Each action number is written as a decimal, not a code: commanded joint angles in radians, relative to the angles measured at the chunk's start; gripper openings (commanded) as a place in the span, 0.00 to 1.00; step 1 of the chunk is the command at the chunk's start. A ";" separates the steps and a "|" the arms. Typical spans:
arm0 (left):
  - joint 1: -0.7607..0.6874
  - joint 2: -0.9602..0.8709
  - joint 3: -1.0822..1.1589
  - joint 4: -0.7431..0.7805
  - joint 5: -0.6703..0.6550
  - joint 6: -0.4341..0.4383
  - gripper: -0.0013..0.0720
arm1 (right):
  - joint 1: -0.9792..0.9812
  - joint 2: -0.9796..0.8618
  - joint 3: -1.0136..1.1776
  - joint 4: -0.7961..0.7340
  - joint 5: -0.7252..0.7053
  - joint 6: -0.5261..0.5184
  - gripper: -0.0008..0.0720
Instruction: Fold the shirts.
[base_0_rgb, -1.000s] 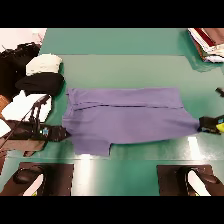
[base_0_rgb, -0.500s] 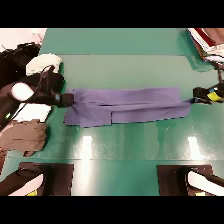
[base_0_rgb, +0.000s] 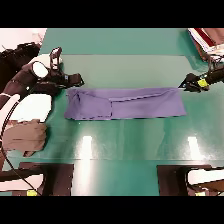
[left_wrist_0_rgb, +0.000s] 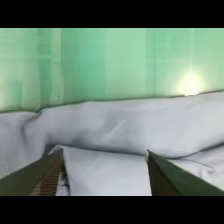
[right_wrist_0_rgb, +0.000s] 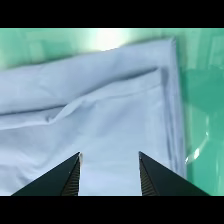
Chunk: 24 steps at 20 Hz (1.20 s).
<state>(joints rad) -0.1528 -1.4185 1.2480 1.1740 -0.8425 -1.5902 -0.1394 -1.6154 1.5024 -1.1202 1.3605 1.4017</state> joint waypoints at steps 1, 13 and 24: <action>-0.003 -0.016 0.078 -0.012 -0.121 0.005 0.48 | -0.084 -0.029 0.010 0.056 0.103 -0.122 0.59; -0.237 -0.099 0.084 -0.091 0.014 0.037 0.05 | -0.174 -0.171 -0.211 0.265 0.038 -0.279 0.72; -0.365 -0.303 0.143 -0.236 0.103 0.039 0.05 | 0.005 -0.087 0.061 0.520 0.182 -0.239 0.03</action>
<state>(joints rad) -0.4816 -1.6691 1.3640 0.9588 -0.7544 -1.5612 -0.1837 -1.7538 1.4708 -0.6907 1.4979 1.1198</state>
